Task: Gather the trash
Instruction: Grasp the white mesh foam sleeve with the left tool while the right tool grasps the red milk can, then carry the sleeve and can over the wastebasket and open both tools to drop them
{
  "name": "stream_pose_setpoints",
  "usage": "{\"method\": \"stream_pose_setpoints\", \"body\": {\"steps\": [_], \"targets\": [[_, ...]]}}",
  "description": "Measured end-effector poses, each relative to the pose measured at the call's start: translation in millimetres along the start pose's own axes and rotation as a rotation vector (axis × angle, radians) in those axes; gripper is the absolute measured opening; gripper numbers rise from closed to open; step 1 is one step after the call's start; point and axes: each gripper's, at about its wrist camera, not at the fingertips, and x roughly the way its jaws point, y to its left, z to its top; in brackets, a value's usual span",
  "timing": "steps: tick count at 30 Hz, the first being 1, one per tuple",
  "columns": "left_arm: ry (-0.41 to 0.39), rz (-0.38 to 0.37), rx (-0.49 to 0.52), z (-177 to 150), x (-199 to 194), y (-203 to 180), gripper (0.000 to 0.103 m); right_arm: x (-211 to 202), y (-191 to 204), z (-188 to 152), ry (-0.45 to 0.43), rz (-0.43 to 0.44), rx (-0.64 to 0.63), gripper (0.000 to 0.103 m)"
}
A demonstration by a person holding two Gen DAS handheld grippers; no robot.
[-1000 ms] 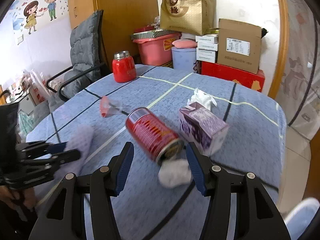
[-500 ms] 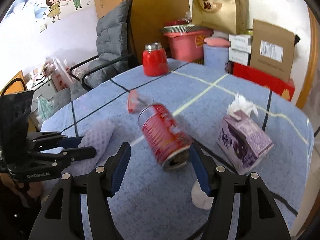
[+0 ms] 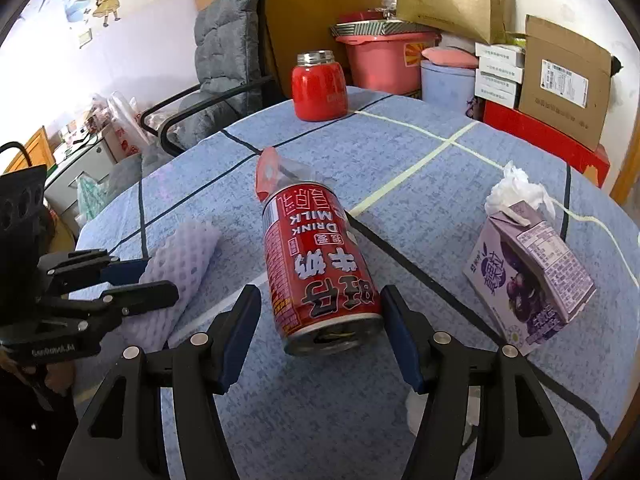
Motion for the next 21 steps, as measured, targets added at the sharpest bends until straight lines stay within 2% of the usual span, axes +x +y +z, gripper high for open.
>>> {"method": "stream_pose_setpoints", "body": {"steps": [2,4,12,21], "targets": [[0.0,-0.001,-0.001,0.0,0.3,0.5,0.033,0.6,0.8,0.3,0.007,0.008,0.035,0.062],[0.001,-0.001,-0.001,0.2,0.4,0.4,0.033,0.7,4.5,-0.6,0.014,0.009,0.046,0.055],[-0.001,0.008,0.003,-0.7,-2.2,-0.8,0.033,-24.5,19.7,-13.2,-0.034,-0.047,0.087,0.055],[-0.002,-0.001,0.038,-5.0,-9.4,-17.8,0.03,-72.2,15.2,-40.8,-0.106,-0.11,0.207,0.054]]}}
